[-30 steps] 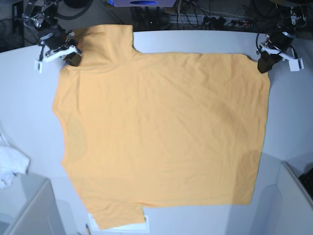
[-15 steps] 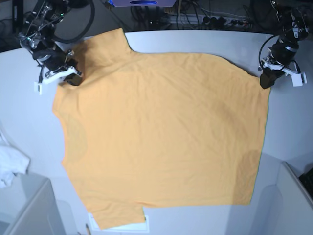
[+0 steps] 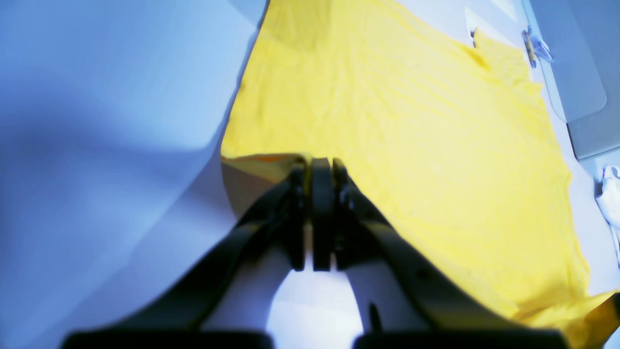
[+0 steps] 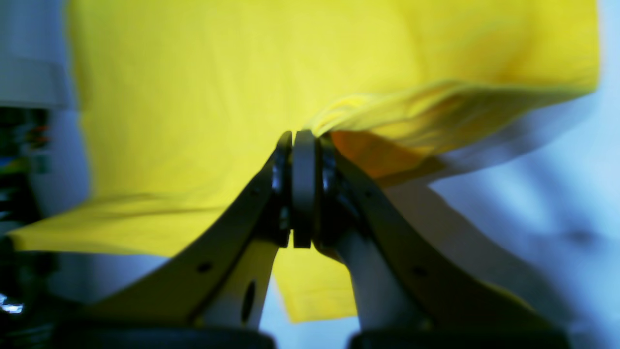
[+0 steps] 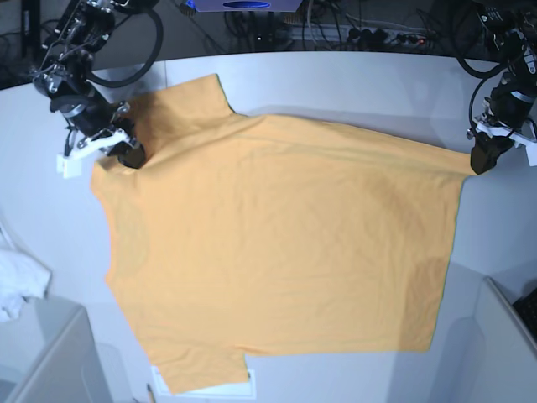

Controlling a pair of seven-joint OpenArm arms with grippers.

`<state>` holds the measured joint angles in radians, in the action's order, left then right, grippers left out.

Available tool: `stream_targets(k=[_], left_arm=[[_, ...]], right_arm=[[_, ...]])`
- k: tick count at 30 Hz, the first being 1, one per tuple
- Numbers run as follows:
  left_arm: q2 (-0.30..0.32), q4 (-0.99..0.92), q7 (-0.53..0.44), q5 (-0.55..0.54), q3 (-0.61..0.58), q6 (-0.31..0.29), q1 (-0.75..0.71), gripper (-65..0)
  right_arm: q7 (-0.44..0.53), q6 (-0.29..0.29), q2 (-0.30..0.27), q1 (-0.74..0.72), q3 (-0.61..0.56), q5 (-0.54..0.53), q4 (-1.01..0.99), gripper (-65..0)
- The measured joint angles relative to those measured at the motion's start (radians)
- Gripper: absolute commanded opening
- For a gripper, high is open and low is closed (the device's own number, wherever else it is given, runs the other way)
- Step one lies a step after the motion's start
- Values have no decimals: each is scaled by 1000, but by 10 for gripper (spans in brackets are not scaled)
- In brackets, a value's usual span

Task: Fold the T-shirt properly
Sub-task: 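Pull both grippers toward the hem, folding the shoulder strip over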

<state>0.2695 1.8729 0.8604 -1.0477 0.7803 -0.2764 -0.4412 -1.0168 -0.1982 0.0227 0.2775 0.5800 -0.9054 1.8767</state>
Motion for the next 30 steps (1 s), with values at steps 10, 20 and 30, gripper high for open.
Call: stream_targets(k=[10, 20, 30], left_arm=[[0, -16, 0, 2, -5, 0, 23, -650], [2, -176, 3, 3, -54, 0, 134, -650], [0, -254, 5, 142, -55, 8, 235, -650]], right_arm=[[-58, 71, -3, -119, 45, -34, -2, -650], [-103, 74, -3, -261, 38, 120, -143, -650], [-102, 77, -14, -370, 35, 124, -290, -650]])
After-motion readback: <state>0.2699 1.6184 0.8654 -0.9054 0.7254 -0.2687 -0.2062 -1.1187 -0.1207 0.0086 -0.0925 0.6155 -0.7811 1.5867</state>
